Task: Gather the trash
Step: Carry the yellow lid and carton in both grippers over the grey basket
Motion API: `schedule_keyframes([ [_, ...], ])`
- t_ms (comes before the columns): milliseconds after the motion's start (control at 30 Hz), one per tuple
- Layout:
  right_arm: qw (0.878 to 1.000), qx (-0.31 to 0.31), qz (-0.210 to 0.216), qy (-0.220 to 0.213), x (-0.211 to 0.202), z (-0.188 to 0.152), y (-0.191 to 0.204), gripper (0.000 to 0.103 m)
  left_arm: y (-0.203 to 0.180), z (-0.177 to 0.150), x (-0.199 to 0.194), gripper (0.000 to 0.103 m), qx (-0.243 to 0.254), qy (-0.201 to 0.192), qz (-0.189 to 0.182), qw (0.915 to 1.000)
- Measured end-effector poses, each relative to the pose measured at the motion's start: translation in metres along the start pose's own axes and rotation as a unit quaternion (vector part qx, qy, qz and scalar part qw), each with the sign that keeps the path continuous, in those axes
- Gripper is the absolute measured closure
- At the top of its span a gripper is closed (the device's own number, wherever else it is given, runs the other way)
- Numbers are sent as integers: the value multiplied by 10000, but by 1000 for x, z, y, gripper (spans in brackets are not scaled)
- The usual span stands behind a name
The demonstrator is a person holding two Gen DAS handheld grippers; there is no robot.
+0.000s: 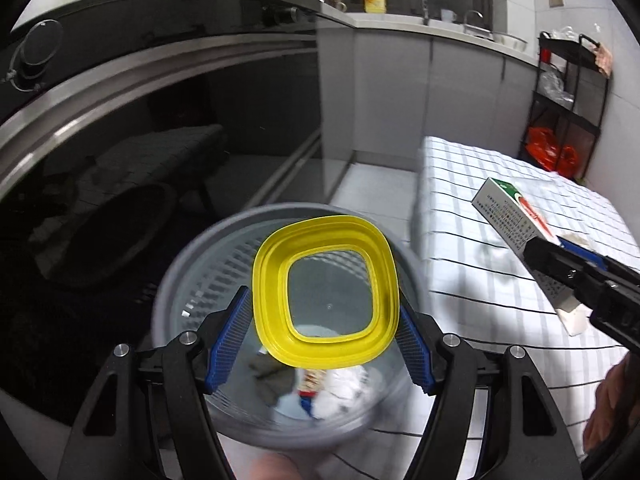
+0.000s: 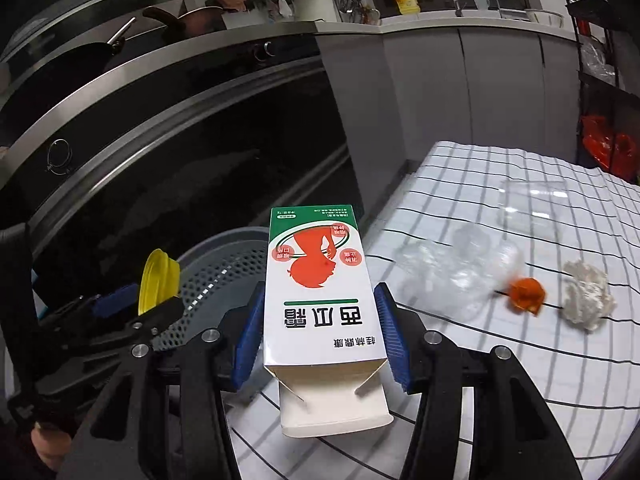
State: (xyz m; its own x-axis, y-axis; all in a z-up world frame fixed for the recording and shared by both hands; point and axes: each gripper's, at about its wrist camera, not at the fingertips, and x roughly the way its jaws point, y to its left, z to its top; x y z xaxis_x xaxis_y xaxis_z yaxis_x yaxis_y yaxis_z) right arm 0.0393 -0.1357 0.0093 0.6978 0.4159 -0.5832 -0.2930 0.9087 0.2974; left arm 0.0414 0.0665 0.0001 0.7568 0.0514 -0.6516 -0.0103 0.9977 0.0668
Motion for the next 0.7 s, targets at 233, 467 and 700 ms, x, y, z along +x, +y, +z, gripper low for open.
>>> schedule_keyframes([
  [233, 9997, -84, 186, 151, 32, 6, 28, 51, 24, 2, 14, 36, 34, 20, 272, 9996],
  [467, 9986, -180, 257, 422, 60, 7, 46, 51, 42, 1, 37, 36, -120, 318, 284, 9990],
  [700, 9964, -290, 259, 757, 83, 3, 56, 51, 51, -3, 52, 36, -243, 625, 203, 9975],
])
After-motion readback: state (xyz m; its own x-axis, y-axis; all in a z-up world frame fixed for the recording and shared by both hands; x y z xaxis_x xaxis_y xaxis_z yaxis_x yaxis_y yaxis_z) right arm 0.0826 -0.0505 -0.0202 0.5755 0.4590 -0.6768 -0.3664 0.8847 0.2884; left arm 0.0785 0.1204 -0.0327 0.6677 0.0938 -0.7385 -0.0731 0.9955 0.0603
